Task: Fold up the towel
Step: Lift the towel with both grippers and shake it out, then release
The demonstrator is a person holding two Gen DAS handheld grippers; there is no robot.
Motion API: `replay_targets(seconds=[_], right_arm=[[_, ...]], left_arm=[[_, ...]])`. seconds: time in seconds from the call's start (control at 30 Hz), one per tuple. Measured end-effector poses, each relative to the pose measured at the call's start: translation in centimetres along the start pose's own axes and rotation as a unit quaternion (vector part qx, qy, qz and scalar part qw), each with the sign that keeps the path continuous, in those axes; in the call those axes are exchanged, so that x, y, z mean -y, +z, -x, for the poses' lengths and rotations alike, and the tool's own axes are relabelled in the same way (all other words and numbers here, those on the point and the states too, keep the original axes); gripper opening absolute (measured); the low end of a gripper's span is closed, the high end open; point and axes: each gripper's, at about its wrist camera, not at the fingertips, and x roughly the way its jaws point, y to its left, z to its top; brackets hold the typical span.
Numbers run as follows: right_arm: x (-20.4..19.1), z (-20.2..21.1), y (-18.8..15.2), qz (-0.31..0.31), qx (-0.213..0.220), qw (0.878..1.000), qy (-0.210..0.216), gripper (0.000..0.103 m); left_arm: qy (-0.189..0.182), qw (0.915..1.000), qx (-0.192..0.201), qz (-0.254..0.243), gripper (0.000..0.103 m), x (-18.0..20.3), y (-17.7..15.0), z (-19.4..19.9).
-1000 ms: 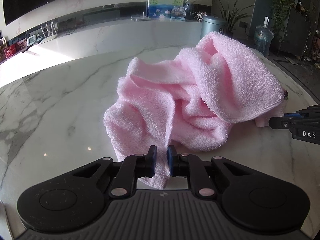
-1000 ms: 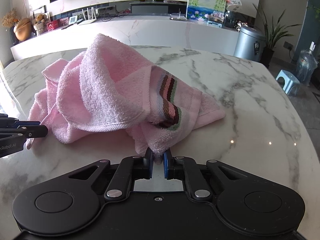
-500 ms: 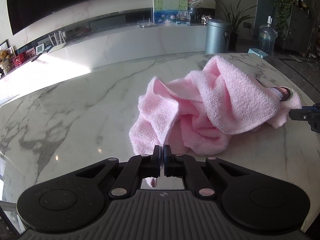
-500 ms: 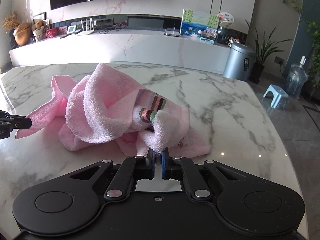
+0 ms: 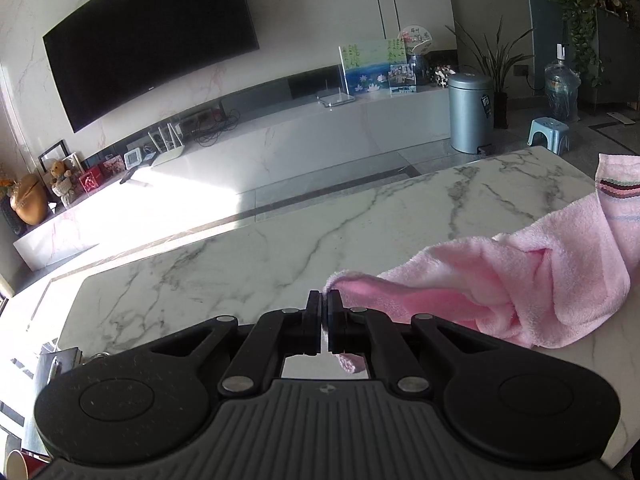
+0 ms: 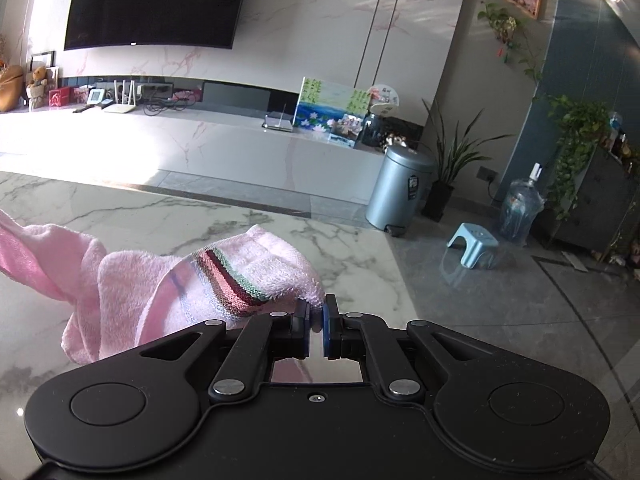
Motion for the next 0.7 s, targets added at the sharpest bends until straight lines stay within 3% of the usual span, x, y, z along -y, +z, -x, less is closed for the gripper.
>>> replay_targets(seconds=[0.37,0.7], right_arm=[[5.3,4.3,0.4,-0.002,0.026,0.998,-0.054,0.004],[6.8,0.7,-0.4,-0.005,-0.014,0.997,-0.078,0.004]], left_arm=[[0.053,0.9981,0.025,-0.018,0.002,-1.6,2.2,4.2],[0.103,0.9946,0.002,0.002,0.002,-4.6,3.5,1.1]])
